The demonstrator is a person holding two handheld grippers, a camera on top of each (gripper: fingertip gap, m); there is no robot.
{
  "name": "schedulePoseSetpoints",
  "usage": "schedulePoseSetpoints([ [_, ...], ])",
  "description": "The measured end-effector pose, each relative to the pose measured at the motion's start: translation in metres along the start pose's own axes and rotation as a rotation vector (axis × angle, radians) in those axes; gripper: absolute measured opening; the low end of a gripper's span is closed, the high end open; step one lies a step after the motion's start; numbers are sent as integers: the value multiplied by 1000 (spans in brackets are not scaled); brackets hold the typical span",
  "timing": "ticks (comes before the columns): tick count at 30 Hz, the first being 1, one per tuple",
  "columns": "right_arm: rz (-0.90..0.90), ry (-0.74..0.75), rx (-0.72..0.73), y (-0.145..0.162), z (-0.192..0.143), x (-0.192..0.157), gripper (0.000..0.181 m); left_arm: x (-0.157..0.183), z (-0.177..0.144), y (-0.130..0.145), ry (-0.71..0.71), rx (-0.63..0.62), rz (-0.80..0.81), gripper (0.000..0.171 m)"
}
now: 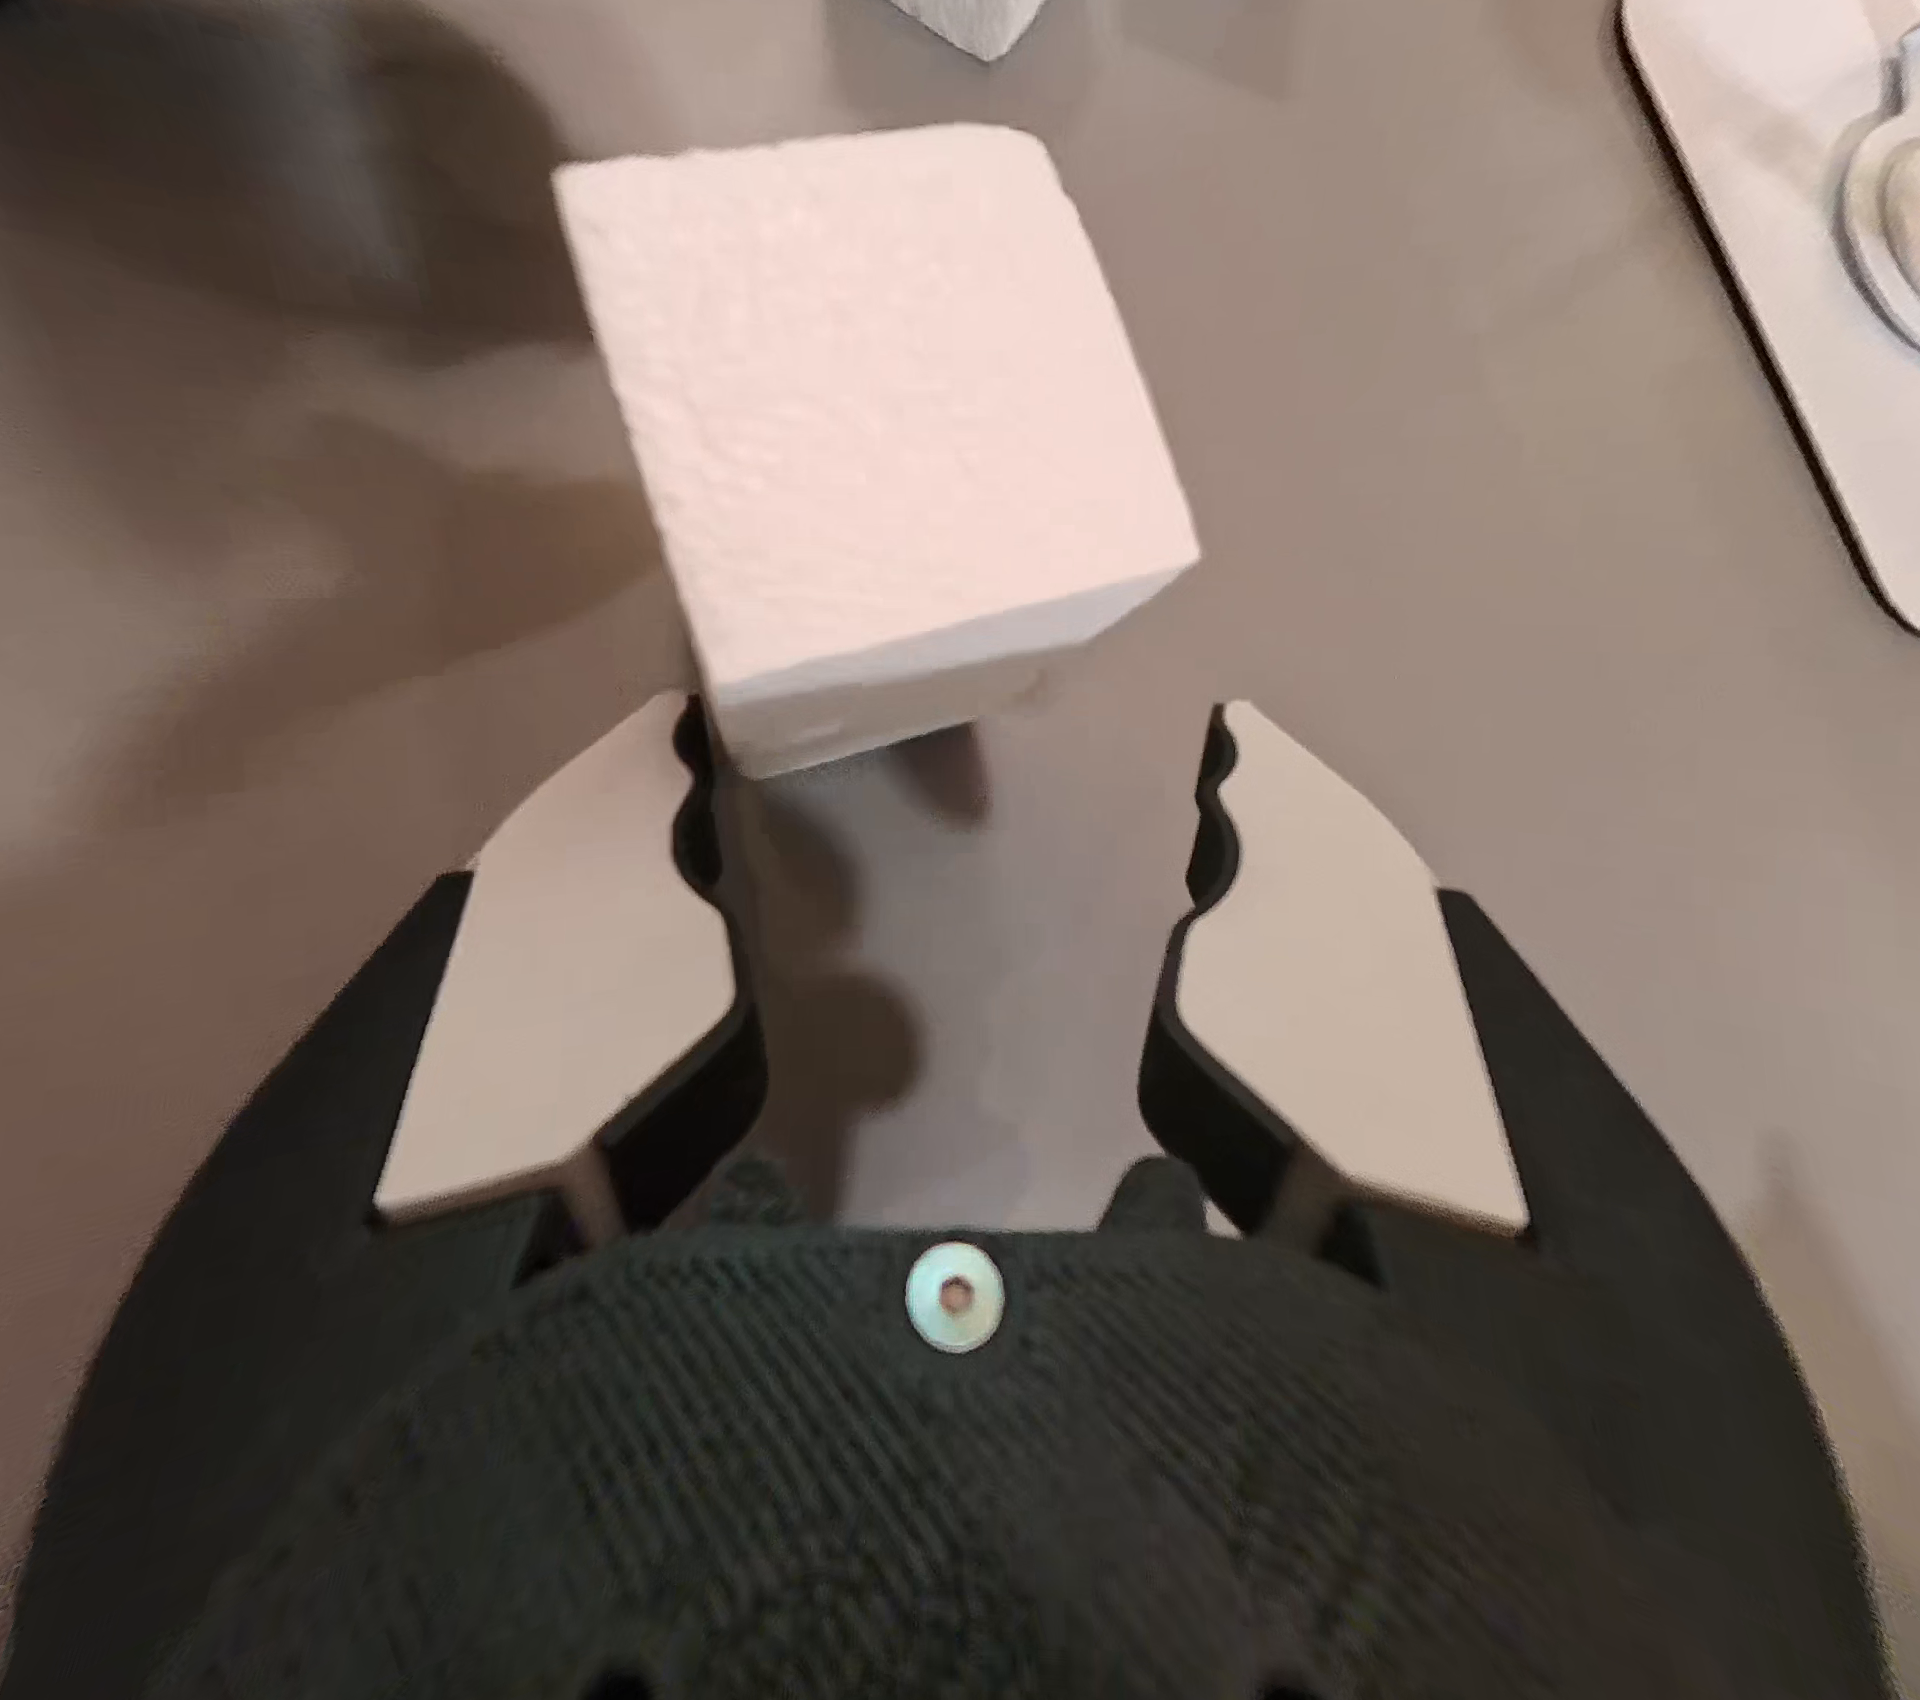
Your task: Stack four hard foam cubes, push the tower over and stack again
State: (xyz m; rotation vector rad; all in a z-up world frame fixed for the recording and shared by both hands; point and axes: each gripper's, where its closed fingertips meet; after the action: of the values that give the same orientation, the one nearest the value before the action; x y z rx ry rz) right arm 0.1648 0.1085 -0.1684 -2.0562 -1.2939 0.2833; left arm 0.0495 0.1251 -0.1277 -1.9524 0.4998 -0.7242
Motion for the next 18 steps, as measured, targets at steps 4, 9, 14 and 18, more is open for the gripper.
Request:
schedulePoseSetpoints([
  [4, 24, -4, 10, 2, -2, 4, 91, -1, 0, -1, -2, 2, -1, 31],
  [9, 12, -81, 28, 1, -12, -6, 95, -2, -1, -1, -8, 4, 2, 31],
  [14, 211, -299, 258, -17, -51, -8, 84, -37, -13, -23, -133, 85, 52, 30],
  [18, 400, -243, 470, -36, -82, 30, 78, -86, -31, -37, -244, 140, -34, 30],
])
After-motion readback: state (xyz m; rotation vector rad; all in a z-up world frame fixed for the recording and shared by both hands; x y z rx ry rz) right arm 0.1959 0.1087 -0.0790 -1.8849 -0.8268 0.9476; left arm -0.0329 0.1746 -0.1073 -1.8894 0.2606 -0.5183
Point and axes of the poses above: each gripper's, where its closed fingertips meet, z out along the fingers, y out of its underside, x = y × z across the jaws, and after that the axes turned 3 degrees about -y, right-handed
